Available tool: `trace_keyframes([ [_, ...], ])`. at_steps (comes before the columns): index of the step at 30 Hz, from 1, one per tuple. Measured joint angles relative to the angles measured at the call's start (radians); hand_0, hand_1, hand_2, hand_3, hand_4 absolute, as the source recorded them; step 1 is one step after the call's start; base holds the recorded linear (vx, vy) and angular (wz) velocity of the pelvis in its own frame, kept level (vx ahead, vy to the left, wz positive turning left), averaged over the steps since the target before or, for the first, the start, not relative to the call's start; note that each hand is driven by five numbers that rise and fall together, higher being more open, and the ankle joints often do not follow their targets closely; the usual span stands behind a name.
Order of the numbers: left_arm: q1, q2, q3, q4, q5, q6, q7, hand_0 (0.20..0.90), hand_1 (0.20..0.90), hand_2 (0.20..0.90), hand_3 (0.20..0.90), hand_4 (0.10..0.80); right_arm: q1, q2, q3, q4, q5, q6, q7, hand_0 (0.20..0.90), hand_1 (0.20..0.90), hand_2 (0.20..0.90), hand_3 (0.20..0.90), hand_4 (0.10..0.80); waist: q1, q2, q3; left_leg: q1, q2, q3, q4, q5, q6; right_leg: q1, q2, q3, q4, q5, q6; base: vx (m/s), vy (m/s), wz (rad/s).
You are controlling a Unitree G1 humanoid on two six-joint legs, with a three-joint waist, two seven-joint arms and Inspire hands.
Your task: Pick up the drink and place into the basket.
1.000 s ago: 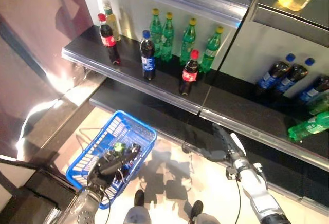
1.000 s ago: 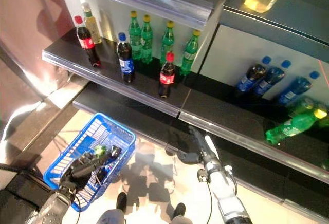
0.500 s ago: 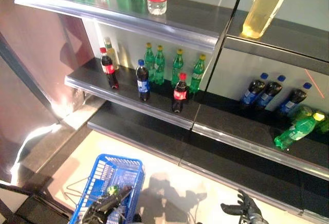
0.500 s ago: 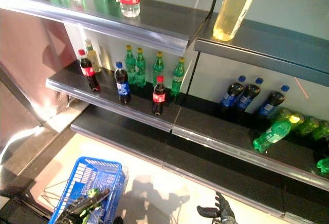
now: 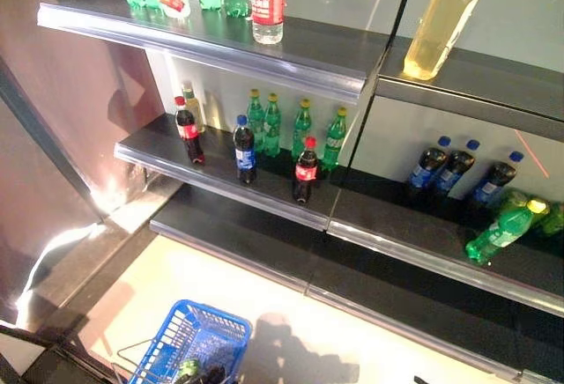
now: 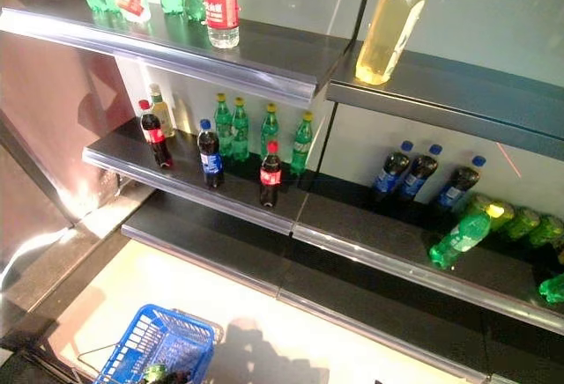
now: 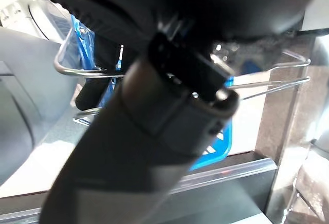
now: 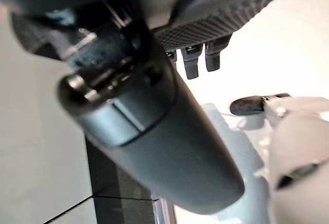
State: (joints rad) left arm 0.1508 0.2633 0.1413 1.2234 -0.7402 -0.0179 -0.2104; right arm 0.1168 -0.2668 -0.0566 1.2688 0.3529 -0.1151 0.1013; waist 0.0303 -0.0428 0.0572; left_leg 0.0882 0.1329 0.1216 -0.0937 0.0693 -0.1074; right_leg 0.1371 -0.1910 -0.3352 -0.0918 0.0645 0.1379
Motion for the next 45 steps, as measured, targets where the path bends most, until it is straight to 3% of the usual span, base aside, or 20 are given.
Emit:
trace_keyframes([
  [10,-0.006,0.000,0.001,0.016,-0.101,0.022,-0.019,0.300,0.300,0.300,0.200,0.100,-0.001,0.000,0.020,-0.001,0.000,0.011,0.056,0.900,0.900,0.900,0.900,0.800,-0.011,0.011,-0.009,0.013,0.011,0.012,0.000,-0.005,-0.004,-0.003,0.006,0.023,0.001,-0.004,0.002,-0.034,-0.097,-0.06],
  [17,-0.005,-0.007,-0.003,0.016,-0.113,0.026,-0.019,0.300,0.300,0.300,0.200,0.100,-0.021,0.000,0.065,-0.003,0.000,0.021,0.072,0.900,0.900,0.900,0.900,0.800,-0.004,0.042,-0.013,-0.005,0.042,0.006,0.010,0.005,-0.014,-0.002,0.049,0.013,0.002,-0.011,-0.015,-0.118,-0.171,0.06],
  [18,-0.021,-0.008,-0.010,0.015,-0.114,0.028,-0.018,0.300,0.300,0.300,0.200,0.100,-0.021,0.001,0.066,-0.002,0.000,0.018,0.072,0.900,0.900,0.900,0.900,0.800,-0.012,0.047,-0.010,-0.042,0.046,0.008,0.033,0.016,-0.027,-0.005,0.054,0.009,0.005,-0.017,-0.016,-0.209,-0.110,0.76],
  [19,-0.047,-0.015,-0.017,0.015,-0.113,0.032,-0.019,0.300,0.300,0.300,0.200,0.100,-0.018,-0.001,0.066,0.000,0.002,0.019,0.070,0.900,0.900,0.900,0.900,0.800,-0.014,0.058,-0.003,-0.082,0.044,0.012,0.045,0.040,-0.024,-0.006,0.066,-0.008,0.007,-0.023,-0.018,-0.211,-0.075,1.49],
  [20,-0.098,-0.028,-0.037,0.014,-0.106,0.036,-0.020,0.300,0.300,0.300,0.200,0.100,-0.017,-0.012,0.066,0.001,0.013,0.020,0.064,0.900,0.900,0.900,0.900,0.800,-0.029,0.081,0.014,-0.119,0.053,0.076,0.022,0.083,0.008,0.004,0.067,-0.052,0.006,-0.036,-0.029,-0.175,-0.004,1.59],
  [21,-0.115,-0.032,-0.055,0.014,-0.104,0.039,-0.022,0.300,0.300,0.300,0.200,0.100,-0.019,-0.015,0.065,0.000,0.028,0.020,0.054,0.900,0.900,0.900,0.900,0.800,-0.032,0.089,0.027,-0.111,0.071,0.150,-0.002,0.074,0.042,0.013,0.070,-0.076,0.006,-0.035,-0.038,-0.252,0.128,1.60],
  [22,-0.130,-0.038,-0.061,0.012,-0.099,0.041,-0.025,0.300,0.300,0.300,0.200,0.100,-0.029,-0.022,0.062,0.003,0.043,0.021,0.041,0.900,0.900,0.900,0.900,0.800,-0.043,0.076,0.052,-0.090,0.086,0.294,0.008,0.019,0.083,0.019,0.035,-0.104,0.001,-0.037,-0.043,-0.209,0.159,0.83],
  [23,-0.124,-0.039,-0.058,0.013,-0.101,0.044,-0.025,0.300,0.300,0.300,0.200,0.100,-0.039,-0.040,0.060,0.001,0.043,0.018,0.040,0.900,0.900,0.900,0.900,0.800,-0.036,0.065,0.059,-0.080,0.073,0.339,0.028,0.006,0.076,0.021,0.000,-0.141,0.000,-0.026,-0.035,-0.201,0.169,0.50],
  [25,-0.116,-0.036,-0.047,0.014,-0.111,0.051,-0.029,0.300,0.300,0.300,0.200,0.100,-0.036,-0.071,0.042,0.001,0.041,0.009,0.036,0.900,0.900,0.900,0.900,0.800,-0.049,0.075,0.064,-0.062,0.060,0.342,0.124,0.006,0.074,0.047,-0.028,-0.181,0.001,-0.025,-0.016,-0.095,0.147,0.46],
  [27,-0.118,-0.049,-0.053,0.011,-0.110,0.057,-0.060,0.300,0.300,0.300,0.200,0.100,-0.007,-0.111,0.015,0.021,0.039,0.007,0.034,0.900,0.900,0.900,0.900,0.800,-0.089,0.097,0.064,-0.034,0.036,0.358,0.160,-0.036,0.033,0.087,-0.031,-0.191,0.024,-0.055,0.022,-0.060,0.259,1.28],
  [28,-0.128,-0.057,-0.054,-0.001,-0.110,0.063,-0.072,0.300,0.300,0.300,0.200,0.100,0.015,-0.114,0.003,0.023,0.039,0.009,0.032,0.900,0.900,0.900,0.900,0.800,-0.093,0.086,0.063,-0.029,0.001,0.354,0.117,-0.020,0.037,0.082,-0.045,-0.153,0.039,-0.075,0.030,-0.013,0.324,1.22],
  [29,-0.128,-0.058,-0.054,-0.020,-0.108,0.076,-0.080,0.300,0.300,0.300,0.200,0.100,0.016,-0.110,-0.002,0.033,0.039,0.009,0.033,0.900,0.900,0.900,0.900,0.800,-0.090,0.078,0.064,-0.020,-0.027,0.347,0.064,-0.001,0.057,0.077,-0.058,-0.150,0.040,-0.075,0.037,-0.002,0.324,0.85],
  [32,-0.126,-0.037,-0.053,-0.012,-0.103,0.083,-0.087,0.300,0.300,0.300,0.200,0.100,0.007,-0.066,-0.003,0.037,0.040,0.006,0.033,0.900,0.900,0.900,0.900,0.800,-0.087,0.023,0.071,-0.026,-0.080,0.309,0.008,0.032,0.071,0.082,-0.089,-0.158,0.040,-0.061,0.059,0.025,0.298,0.46],
  [35,-0.120,-0.011,-0.050,0.015,-0.104,0.083,-0.086,0.300,0.300,0.300,0.200,0.100,-0.013,-0.015,-0.001,0.032,0.031,0.004,0.041,0.900,0.900,0.900,0.900,0.800,-0.080,-0.006,0.064,-0.031,-0.085,0.280,0.007,0.025,0.082,0.064,-0.107,-0.187,0.111,-0.060,0.057,0.020,0.225,0.31],
  [40,-0.112,-0.008,-0.046,0.015,-0.105,0.081,-0.086,0.300,0.300,0.300,0.200,0.100,-0.050,-0.006,0.022,-0.020,-0.001,-0.005,0.053,0.900,0.900,0.900,0.900,0.800,-0.029,-0.002,0.061,-0.007,-0.079,0.275,-0.001,-0.007,0.107,0.010,-0.145,-0.195,0.254,-0.056,0.053,0.033,0.235,-0.02],
  [45,-0.101,-0.009,-0.045,0.016,-0.105,0.081,-0.087,0.300,0.300,0.300,0.200,0.100,-0.053,-0.006,0.026,-0.031,-0.001,-0.003,0.051,0.900,0.900,0.900,0.900,0.800,0.021,-0.023,0.044,-0.005,-0.088,0.259,-0.001,-0.018,0.120,-0.035,-0.189,-0.202,0.386,-0.042,0.062,0.049,0.224,0.09],
])
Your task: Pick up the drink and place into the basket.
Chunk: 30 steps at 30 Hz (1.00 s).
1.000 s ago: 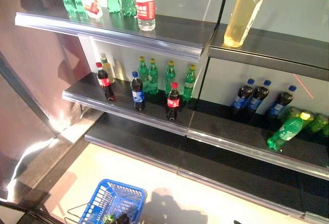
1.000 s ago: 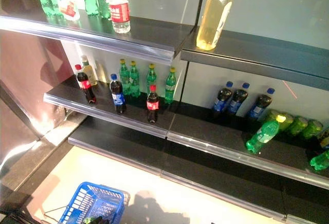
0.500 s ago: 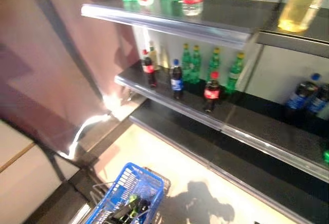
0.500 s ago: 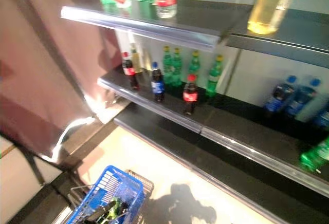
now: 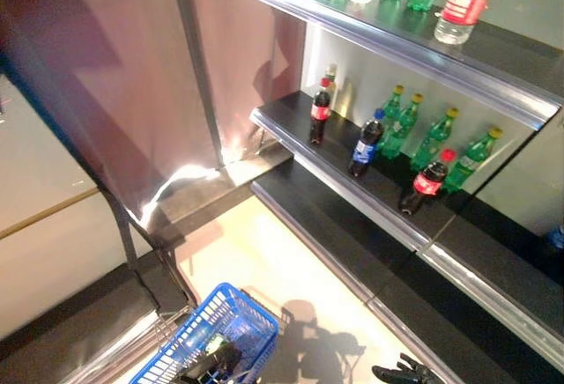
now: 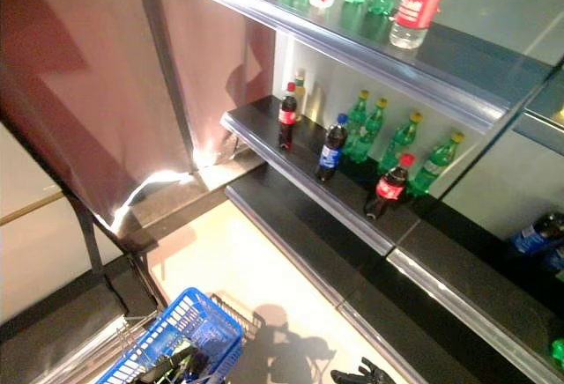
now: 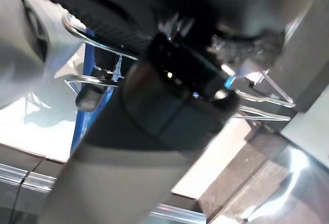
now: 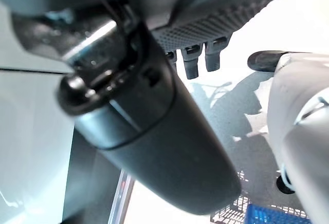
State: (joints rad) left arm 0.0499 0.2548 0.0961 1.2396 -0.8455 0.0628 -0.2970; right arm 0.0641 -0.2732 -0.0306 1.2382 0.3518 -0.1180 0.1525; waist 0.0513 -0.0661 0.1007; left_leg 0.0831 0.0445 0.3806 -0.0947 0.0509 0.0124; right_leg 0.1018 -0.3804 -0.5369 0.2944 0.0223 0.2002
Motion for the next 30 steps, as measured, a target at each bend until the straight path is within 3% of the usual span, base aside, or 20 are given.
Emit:
trace_keyframes([
  [2,-0.001,0.000,-0.001,0.001,0.001,0.000,0.000,0.300,0.300,0.300,0.200,0.100,0.004,0.000,0.001,0.004,0.000,0.001,0.000,0.900,0.900,0.900,0.900,0.800,0.003,-0.001,0.000,-0.001,-0.010,-0.021,0.001,-0.003,0.007,-0.027,-0.018,0.031,0.081,0.033,0.008,0.058,0.190,0.30],
  [5,-0.004,0.001,-0.006,0.003,0.002,0.000,0.000,0.300,0.300,0.300,0.200,0.100,0.019,-0.002,0.003,0.015,0.000,0.001,0.001,0.900,0.900,0.900,0.900,0.800,-0.015,0.005,0.008,0.009,-0.019,-0.088,0.001,-0.006,0.044,-0.121,-0.054,0.146,0.266,0.141,0.025,0.060,0.180,0.47],
  [6,-0.007,0.005,-0.007,0.003,0.002,0.000,0.000,0.300,0.300,0.300,0.200,0.100,0.021,0.001,0.006,0.015,0.000,0.001,0.002,0.900,0.900,0.900,0.900,0.800,-0.033,0.009,0.011,0.011,-0.017,-0.118,0.002,-0.007,0.052,-0.133,-0.036,0.187,0.266,0.077,0.045,0.133,0.075,0.60],
  [9,-0.019,0.018,-0.022,0.020,0.001,0.000,0.000,0.300,0.300,0.300,0.200,0.100,0.020,0.008,0.010,0.034,0.000,-0.010,0.005,0.900,0.900,0.900,0.900,0.800,-0.074,0.012,0.016,0.012,-0.013,-0.191,0.001,-0.011,0.061,-0.137,0.099,0.275,0.056,-0.019,0.038,0.189,-0.024,0.68],
  [12,-0.019,0.015,-0.043,0.027,0.002,-0.001,0.000,0.300,0.300,0.300,0.200,0.100,0.018,0.009,0.010,0.046,0.000,-0.018,0.005,0.900,0.900,0.900,0.900,0.800,-0.084,0.006,0.036,0.038,-0.025,-0.214,0.000,-0.025,0.065,-0.140,0.159,0.272,-0.184,0.008,0.017,0.209,-0.071,0.43],
  [14,-0.018,0.015,-0.046,0.038,0.002,-0.001,0.000,0.300,0.300,0.300,0.200,0.100,0.020,0.011,0.011,0.047,0.000,-0.022,0.007,0.900,0.900,0.900,0.900,0.800,-0.095,0.005,0.042,0.042,-0.026,-0.242,0.001,-0.033,0.062,-0.170,0.188,0.291,-0.279,0.046,0.013,0.233,-0.040,0.37],
  [15,-0.018,0.017,-0.046,0.038,0.002,-0.002,0.000,0.300,0.300,0.300,0.200,0.100,0.020,0.013,0.011,0.046,0.000,-0.022,0.008,0.900,0.900,0.900,0.900,0.800,-0.111,0.002,0.051,0.041,-0.025,-0.268,0.001,-0.036,0.058,-0.190,0.211,0.325,-0.324,0.079,0.013,0.233,-0.034,0.56],
  [18,-0.014,0.026,-0.045,0.038,0.002,-0.005,-0.004,0.300,0.300,0.300,0.200,0.100,0.040,0.019,0.010,0.050,0.000,-0.022,0.008,0.900,0.900,0.900,0.900,0.800,-0.114,-0.032,0.074,0.075,-0.041,-0.309,0.001,-0.061,0.017,-0.203,0.238,0.328,-0.387,0.106,0.018,0.315,-0.063,0.52],
  [19,-0.008,0.039,-0.043,0.039,0.002,-0.006,-0.007,0.300,0.300,0.300,0.200,0.100,0.055,0.027,0.008,0.051,-0.001,-0.022,0.008,0.900,0.900,0.900,0.900,0.800,-0.113,-0.064,0.078,0.097,-0.058,-0.315,0.001,-0.076,-0.002,-0.184,0.230,0.333,-0.381,0.097,-0.003,0.220,-0.076,0.29],
  [20,-0.008,0.039,-0.043,0.039,0.002,-0.006,-0.007,0.300,0.300,0.300,0.200,0.100,0.055,0.027,0.008,0.051,-0.001,-0.022,0.008,0.900,0.900,0.900,0.900,0.800,-0.113,-0.064,0.078,0.097,-0.058,-0.315,0.001,-0.076,-0.002,-0.184,0.230,0.333,-0.381,0.097,-0.003,0.134,-0.051,0.41],
  [21,-0.003,0.033,-0.040,0.046,0.002,-0.008,-0.011,0.300,0.300,0.300,0.200,0.100,0.062,0.029,-0.003,0.050,-0.001,-0.025,0.007,0.900,0.900,0.900,0.900,0.800,-0.115,-0.049,0.084,0.127,-0.028,-0.307,0.008,-0.098,-0.030,-0.167,0.257,0.329,-0.347,0.120,-0.030,0.282,-0.155,0.31],
  [22,-0.008,0.031,-0.042,0.041,0.002,-0.010,-0.022,0.300,0.300,0.300,0.200,0.100,0.058,0.028,-0.005,0.049,0.000,-0.028,0.007,0.900,0.900,0.900,0.900,0.800,-0.113,-0.034,0.089,0.129,-0.009,-0.306,0.014,-0.108,-0.043,-0.166,0.273,0.326,-0.338,0.120,-0.032,0.373,-0.218,0.49],
  [23,-0.014,0.023,-0.039,0.041,0.004,-0.012,-0.024,0.300,0.300,0.300,0.200,0.100,0.047,0.025,-0.005,0.050,0.000,-0.029,0.007,0.900,0.900,0.900,0.900,0.800,-0.117,-0.016,0.097,0.124,0.018,-0.324,0.020,-0.123,-0.053,-0.153,0.293,0.338,-0.322,0.115,-0.052,0.418,-0.268,0.61],
  [25,-0.021,0.021,-0.049,0.041,0.013,-0.011,-0.026,0.300,0.300,0.300,0.200,0.100,0.046,0.022,-0.006,0.049,0.002,-0.028,0.005,0.900,0.900,0.900,0.900,0.800,-0.149,-0.001,0.090,0.128,0.028,-0.330,0.041,-0.132,-0.066,-0.132,0.314,0.355,-0.297,0.085,-0.146,0.224,-0.207,0.74],
  [26,-0.022,0.015,-0.050,0.041,0.019,-0.011,-0.030,0.300,0.300,0.300,0.200,0.100,0.035,0.015,-0.005,0.046,0.003,-0.028,0.004,0.900,0.900,0.900,0.900,0.800,-0.150,0.009,0.085,0.136,0.037,-0.309,0.045,-0.135,-0.073,-0.128,0.321,0.350,-0.291,0.075,-0.168,0.217,-0.232,0.28],
  [30,-0.028,0.015,-0.050,0.041,0.044,-0.011,-0.036,0.300,0.300,0.300,0.200,0.100,-0.020,0.006,-0.005,0.005,0.005,-0.034,0.004,0.900,0.900,0.900,0.900,0.800,-0.151,0.029,0.074,0.141,0.052,-0.289,0.062,-0.146,-0.083,-0.117,0.344,0.353,-0.299,0.070,-0.180,0.163,-0.234,-0.03],
])
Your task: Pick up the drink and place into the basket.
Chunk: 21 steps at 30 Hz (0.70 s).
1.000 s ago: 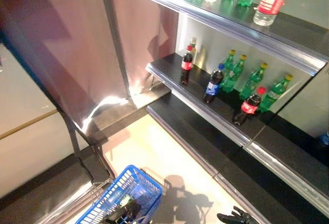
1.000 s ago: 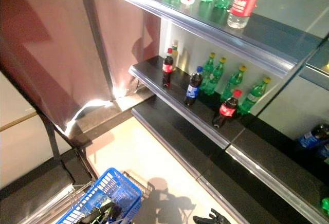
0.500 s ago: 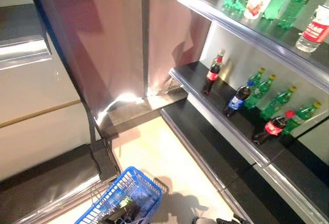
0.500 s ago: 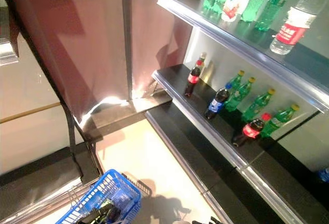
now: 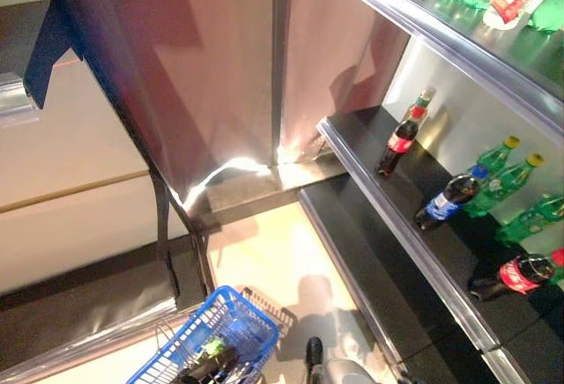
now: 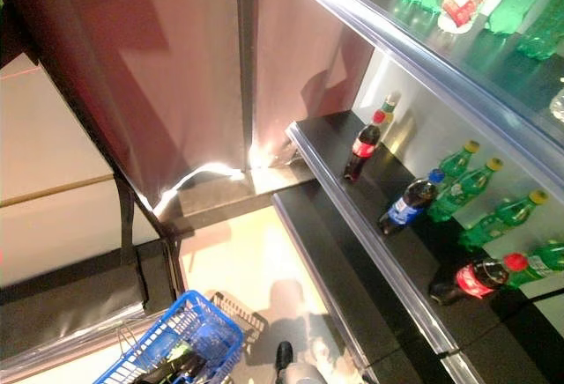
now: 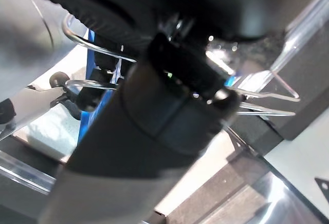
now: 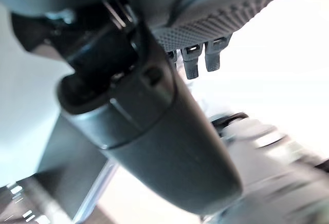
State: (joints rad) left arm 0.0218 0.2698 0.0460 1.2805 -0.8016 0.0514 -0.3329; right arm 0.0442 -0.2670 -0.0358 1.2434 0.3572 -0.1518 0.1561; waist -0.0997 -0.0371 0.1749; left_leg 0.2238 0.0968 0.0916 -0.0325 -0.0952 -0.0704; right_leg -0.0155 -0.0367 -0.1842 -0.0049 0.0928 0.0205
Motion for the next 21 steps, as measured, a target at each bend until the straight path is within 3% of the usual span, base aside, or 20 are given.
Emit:
trace_keyframes([
  [1,-0.005,-0.001,0.000,0.000,0.001,0.000,-0.001,0.300,0.300,0.300,0.200,0.100,-0.016,0.001,0.001,-0.005,0.000,0.000,0.000,0.900,0.900,0.900,0.900,0.800,0.000,-0.002,-0.001,0.000,0.003,0.004,0.012,-0.002,-0.002,0.005,0.000,0.002,0.000,-0.005,-0.001,0.137,-0.264,-0.04],
  [3,-0.019,-0.005,0.007,0.004,0.002,-0.002,-0.002,0.300,0.300,0.300,0.200,0.100,-0.039,0.004,0.002,0.001,0.000,0.004,0.000,0.900,0.900,0.900,0.900,0.800,0.001,-0.008,-0.005,-0.041,0.003,0.010,0.133,-0.038,-0.056,0.010,0.003,0.010,0.004,-0.037,-0.004,0.154,-0.308,-0.07],
  [5,-0.027,0.006,0.006,0.002,0.005,-0.017,-0.003,0.300,0.300,0.300,0.200,0.100,-0.042,0.011,0.005,0.006,0.000,0.011,0.001,0.900,0.900,0.900,0.900,0.800,0.018,-0.036,-0.024,-0.106,-0.002,0.010,0.301,-0.040,-0.059,0.020,0.002,0.042,0.004,-0.046,-0.018,0.124,-0.226,-0.30],
  [6,-0.031,0.006,0.008,-0.007,0.004,-0.032,-0.003,0.300,0.300,0.300,0.200,0.100,-0.043,0.004,0.004,0.006,0.000,0.010,0.001,0.900,0.900,0.900,0.900,0.800,0.018,-0.041,-0.029,-0.168,0.001,0.003,0.454,-0.031,-0.074,0.032,0.006,0.060,0.003,-0.050,-0.034,0.097,-0.135,-0.36],
  [7,-0.035,0.006,0.009,-0.009,0.004,-0.035,-0.003,0.300,0.300,0.300,0.200,0.100,-0.043,0.001,0.003,0.007,0.000,0.009,0.000,0.900,0.900,0.900,0.900,0.800,0.018,-0.040,-0.031,-0.190,0.004,0.000,0.502,-0.024,-0.086,0.035,0.008,0.068,0.003,-0.050,-0.040,0.116,-0.088,-0.49],
  [8,-0.052,0.007,0.011,-0.023,0.003,-0.035,-0.003,0.300,0.300,0.300,0.200,0.100,-0.043,-0.012,0.002,0.015,0.000,0.009,0.000,0.900,0.900,0.900,0.900,0.800,0.026,-0.039,-0.034,-0.255,0.010,-0.019,0.637,0.020,-0.111,0.051,0.008,0.095,0.000,-0.044,-0.059,0.098,-0.006,-0.56],
  [9,-0.055,0.004,0.010,-0.032,0.003,-0.033,-0.004,0.300,0.300,0.300,0.200,0.100,-0.041,-0.021,0.002,0.024,0.000,0.010,-0.001,0.900,0.900,0.900,0.900,0.800,0.037,-0.034,-0.039,-0.271,0.012,-0.022,0.663,0.027,-0.101,0.058,0.011,0.113,-0.002,-0.041,-0.074,0.157,0.032,-0.58],
  [11,-0.068,-0.018,0.001,-0.048,0.001,-0.024,-0.006,0.300,0.300,0.300,0.200,0.100,-0.026,-0.045,0.001,0.032,-0.001,0.018,-0.005,0.900,0.900,0.900,0.900,0.800,0.035,-0.014,-0.047,-0.291,0.007,-0.009,0.606,-0.004,-0.048,0.065,0.014,0.119,-0.024,-0.044,-0.075,0.144,0.087,-0.32],
  [14,-0.067,-0.048,-0.012,-0.065,0.000,-0.022,-0.006,0.300,0.300,0.300,0.200,0.100,-0.018,-0.056,0.001,0.053,-0.002,0.038,-0.006,0.900,0.900,0.900,0.900,0.800,0.035,0.009,-0.033,-0.254,-0.044,-0.003,0.181,0.014,-0.001,0.083,0.016,0.143,-0.048,-0.042,-0.076,0.185,0.128,-0.31],
  [15,-0.067,-0.048,-0.012,-0.065,0.000,-0.022,-0.006,0.300,0.300,0.300,0.200,0.100,-0.018,-0.056,0.001,0.053,-0.002,0.038,-0.006,0.900,0.900,0.900,0.900,0.800,0.035,0.009,-0.033,-0.254,-0.044,-0.003,0.181,0.014,-0.001,0.083,0.016,0.143,-0.048,-0.042,-0.076,0.281,0.215,-0.27],
  [16,-0.063,-0.049,-0.014,-0.063,-0.001,-0.021,-0.006,0.300,0.300,0.300,0.200,0.100,-0.018,-0.051,0.008,0.065,-0.005,0.047,-0.005,0.900,0.900,0.900,0.900,0.800,0.052,0.007,-0.032,-0.234,-0.078,-0.049,0.008,0.061,-0.030,0.092,0.019,0.177,-0.064,-0.042,-0.070,0.126,0.166,-0.56],
  [17,-0.061,-0.052,-0.014,-0.064,-0.002,-0.020,-0.007,0.300,0.300,0.300,0.200,0.100,-0.026,-0.053,0.007,0.064,-0.004,0.049,-0.006,0.900,0.900,0.900,0.900,0.800,0.068,0.016,-0.023,-0.240,-0.093,-0.086,-0.023,0.074,-0.041,0.094,0.026,0.215,-0.062,-0.044,-0.067,0.173,0.251,-1.12],
  [18,-0.051,-0.058,-0.014,-0.065,-0.002,-0.010,-0.007,0.300,0.300,0.300,0.200,0.100,-0.033,-0.059,0.003,0.060,-0.004,0.049,-0.006,0.900,0.900,0.900,0.900,0.800,0.089,0.034,-0.013,-0.243,-0.088,-0.130,-0.019,0.075,-0.041,0.092,0.037,0.250,-0.064,-0.045,-0.065,0.094,0.198,-1.08],
  [19,-0.046,-0.061,-0.014,-0.065,-0.002,-0.005,-0.007,0.300,0.300,0.300,0.200,0.100,-0.034,-0.062,0.003,0.059,-0.004,0.048,-0.006,0.900,0.900,0.900,0.900,0.800,0.095,0.045,-0.011,-0.244,-0.082,-0.126,-0.003,0.074,-0.039,0.096,0.041,0.245,-0.066,-0.044,-0.061,0.090,0.166,-1.27],
  [20,-0.026,-0.065,-0.012,-0.065,-0.004,0.000,-0.006,0.300,0.300,0.300,0.200,0.100,-0.037,-0.059,0.005,0.054,-0.004,0.045,-0.006,0.900,0.900,0.900,0.900,0.800,0.099,0.059,-0.012,-0.239,-0.076,-0.097,0.013,0.124,0.013,0.107,0.041,0.239,-0.067,-0.053,-0.036,0.112,0.177,-0.89],
  [21,-0.023,-0.058,0.009,-0.064,-0.006,0.000,0.001,0.300,0.300,0.300,0.200,0.100,-0.034,-0.048,0.008,0.043,-0.004,0.045,-0.005,0.900,0.900,0.900,0.900,0.800,0.092,0.062,-0.011,-0.241,-0.077,-0.086,0.012,0.159,0.041,0.116,0.042,0.226,-0.067,-0.056,-0.011,0.112,0.160,-0.75],
])
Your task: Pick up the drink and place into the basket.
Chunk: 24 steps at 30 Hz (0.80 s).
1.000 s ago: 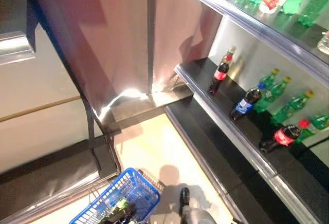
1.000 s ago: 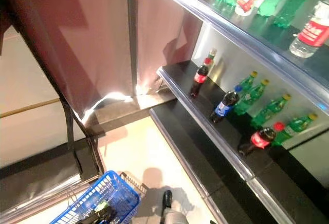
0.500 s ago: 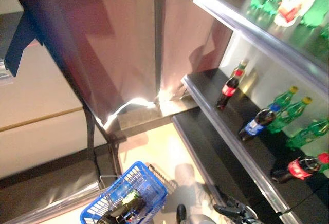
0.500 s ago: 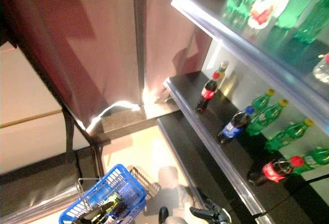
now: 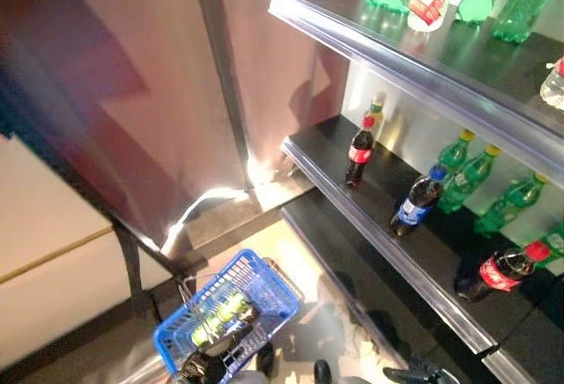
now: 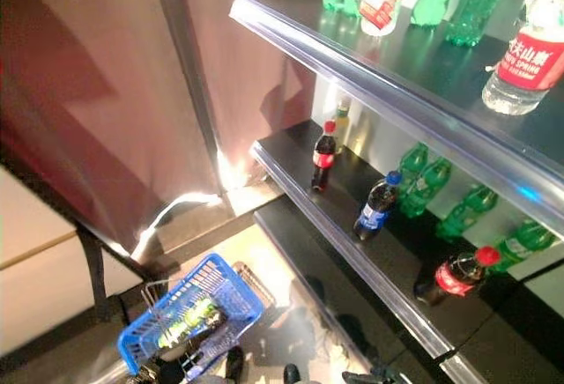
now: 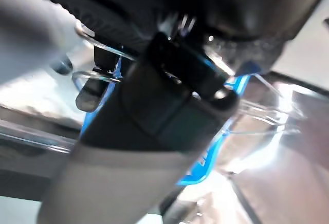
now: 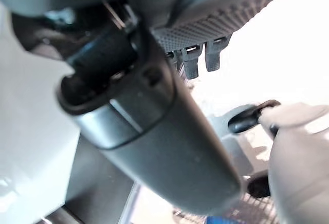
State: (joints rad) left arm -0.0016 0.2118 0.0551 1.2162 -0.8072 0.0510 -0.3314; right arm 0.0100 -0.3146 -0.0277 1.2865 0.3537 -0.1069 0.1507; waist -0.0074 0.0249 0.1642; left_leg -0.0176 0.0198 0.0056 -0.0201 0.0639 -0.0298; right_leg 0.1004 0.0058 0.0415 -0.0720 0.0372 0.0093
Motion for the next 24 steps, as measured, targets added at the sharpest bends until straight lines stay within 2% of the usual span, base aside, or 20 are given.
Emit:
trace_keyframes([
  [1,-0.007,0.009,-0.002,0.005,-0.001,-0.001,-0.001,0.300,0.300,0.300,0.200,0.100,0.008,0.006,0.000,-0.006,-0.001,-0.002,0.003,0.900,0.900,0.900,0.900,0.800,-0.021,-0.015,-0.001,0.014,-0.001,0.010,-0.006,0.025,0.018,0.004,-0.014,-0.011,-0.004,0.002,0.009,0.147,0.197,-0.31],
  [2,-0.008,0.021,-0.007,0.015,-0.002,-0.006,-0.011,0.300,0.300,0.300,0.200,0.100,0.019,0.016,0.000,-0.001,-0.002,-0.006,0.005,0.900,0.900,0.900,0.900,0.800,-0.037,-0.031,-0.008,0.049,-0.017,0.017,-0.051,0.038,0.029,0.013,-0.028,-0.013,-0.003,-0.007,0.027,0.113,0.146,-0.08],
  [5,-0.015,0.014,-0.031,0.027,-0.002,-0.003,-0.014,0.300,0.300,0.300,0.200,0.100,0.059,0.017,0.000,0.001,-0.003,-0.011,0.006,0.900,0.900,0.900,0.900,0.800,-0.062,-0.058,-0.023,0.075,-0.041,0.033,-0.068,0.026,0.054,0.020,-0.053,-0.011,0.000,-0.027,0.048,0.091,0.108,-0.11],
  [10,-0.021,0.015,-0.046,0.047,0.000,-0.006,-0.016,0.300,0.300,0.300,0.200,0.100,0.072,0.039,-0.001,0.001,-0.001,-0.033,0.007,0.900,0.900,0.900,0.900,0.800,-0.067,-0.076,-0.027,0.093,-0.053,0.069,-0.068,0.002,0.070,0.015,-0.063,-0.036,-0.001,-0.030,0.054,0.034,0.070,-0.30],
  [13,-0.014,0.020,-0.046,0.071,0.001,-0.017,-0.021,0.300,0.300,0.300,0.200,0.100,0.058,0.052,-0.001,-0.004,-0.002,-0.042,0.015,0.900,0.900,0.900,0.900,0.800,-0.068,-0.081,-0.030,0.097,-0.040,0.122,-0.070,-0.010,0.068,-0.012,-0.063,-0.039,0.013,-0.025,0.051,-0.111,-0.038,-0.63],
  [14,0.000,0.029,-0.045,0.072,0.000,-0.025,-0.022,0.300,0.300,0.300,0.200,0.100,0.043,0.060,0.000,-0.007,-0.003,-0.051,0.024,0.900,0.900,0.900,0.900,0.800,-0.047,-0.087,-0.032,0.094,-0.023,0.186,-0.074,-0.016,0.065,-0.054,-0.054,-0.075,0.021,0.002,0.050,-0.210,-0.102,-1.14],
  [15,0.006,0.037,-0.043,0.072,-0.002,-0.031,-0.019,0.300,0.300,0.300,0.200,0.100,0.031,0.065,0.001,-0.007,-0.005,-0.057,0.027,0.900,0.900,0.900,0.900,0.800,-0.045,-0.090,-0.032,0.084,-0.010,0.228,-0.074,-0.020,0.067,-0.074,-0.062,-0.126,0.020,0.012,0.042,-0.246,-0.173,-1.24],
  [16,0.006,0.045,-0.043,0.072,-0.006,-0.034,-0.017,0.300,0.300,0.300,0.200,0.100,0.020,0.067,0.011,-0.006,-0.010,-0.056,0.028,0.900,0.900,0.900,0.900,0.800,-0.043,-0.089,-0.031,0.066,0.006,0.267,-0.075,-0.021,0.072,-0.101,-0.077,-0.168,0.051,-0.015,0.057,-0.166,-0.170,-0.77],
  [18,-0.004,0.056,-0.039,0.071,-0.021,-0.046,-0.017,0.300,0.300,0.300,0.200,0.100,0.018,0.073,0.017,-0.001,-0.016,-0.055,0.027,0.900,0.900,0.900,0.900,0.800,-0.035,-0.079,-0.029,0.060,0.054,0.305,-0.073,-0.018,0.054,-0.124,-0.101,-0.196,0.109,-0.031,0.085,-0.088,-0.244,-0.63],
  [19,-0.002,0.065,-0.040,0.070,-0.031,-0.052,-0.017,0.300,0.300,0.300,0.200,0.100,0.034,0.077,0.016,0.000,-0.021,-0.055,0.027,0.900,0.900,0.900,0.900,0.800,-0.021,-0.087,-0.033,0.065,0.069,0.323,-0.068,-0.019,0.043,-0.111,-0.143,-0.205,0.109,-0.037,0.093,-0.102,-0.329,-0.63],
  [20,0.004,0.073,-0.040,0.070,-0.035,-0.052,-0.017,0.300,0.300,0.300,0.200,0.100,0.041,0.077,0.016,-0.001,-0.027,-0.055,0.026,0.900,0.900,0.900,0.900,0.800,-0.019,-0.097,-0.038,0.071,0.070,0.340,-0.068,-0.019,0.033,-0.093,-0.182,-0.212,0.091,-0.036,0.095,-0.102,-0.259,-0.53],
  [21,0.006,0.076,-0.039,0.070,-0.037,-0.052,-0.016,0.300,0.300,0.300,0.200,0.100,0.043,0.076,0.016,-0.001,-0.030,-0.055,0.026,0.900,0.900,0.900,0.900,0.800,-0.020,-0.102,-0.041,0.072,0.070,0.346,-0.067,-0.017,0.026,-0.084,-0.199,-0.227,0.076,-0.034,0.097,-0.090,-0.222,-0.45],
  [22,0.009,0.089,-0.040,0.070,-0.039,-0.052,-0.016,0.300,0.300,0.300,0.200,0.100,0.041,0.077,0.018,-0.001,-0.041,-0.055,0.026,0.900,0.900,0.900,0.900,0.800,-0.011,-0.116,-0.045,0.071,0.066,0.346,-0.067,-0.013,0.008,-0.083,-0.234,-0.233,0.055,0.011,0.097,-0.054,-0.186,-0.49],
  [23,0.008,0.107,-0.039,0.070,-0.039,-0.052,-0.015,0.300,0.300,0.300,0.200,0.100,0.041,0.081,0.023,-0.001,-0.045,-0.054,0.026,0.900,0.900,0.900,0.900,0.800,-0.007,-0.139,-0.048,0.072,0.057,0.341,-0.067,-0.005,-0.017,-0.081,-0.248,-0.224,0.043,0.053,0.134,-0.045,-0.304,-0.73],
  [24,0.008,0.114,-0.038,0.071,-0.040,-0.050,-0.008,0.300,0.300,0.300,0.200,0.100,0.031,0.079,0.034,-0.001,-0.047,-0.052,0.026,0.900,0.900,0.900,0.900,0.800,0.005,-0.148,-0.049,0.073,0.062,0.336,-0.067,-0.008,-0.035,-0.081,-0.232,-0.230,0.015,0.043,0.147,-0.003,-0.286,-0.79],
])
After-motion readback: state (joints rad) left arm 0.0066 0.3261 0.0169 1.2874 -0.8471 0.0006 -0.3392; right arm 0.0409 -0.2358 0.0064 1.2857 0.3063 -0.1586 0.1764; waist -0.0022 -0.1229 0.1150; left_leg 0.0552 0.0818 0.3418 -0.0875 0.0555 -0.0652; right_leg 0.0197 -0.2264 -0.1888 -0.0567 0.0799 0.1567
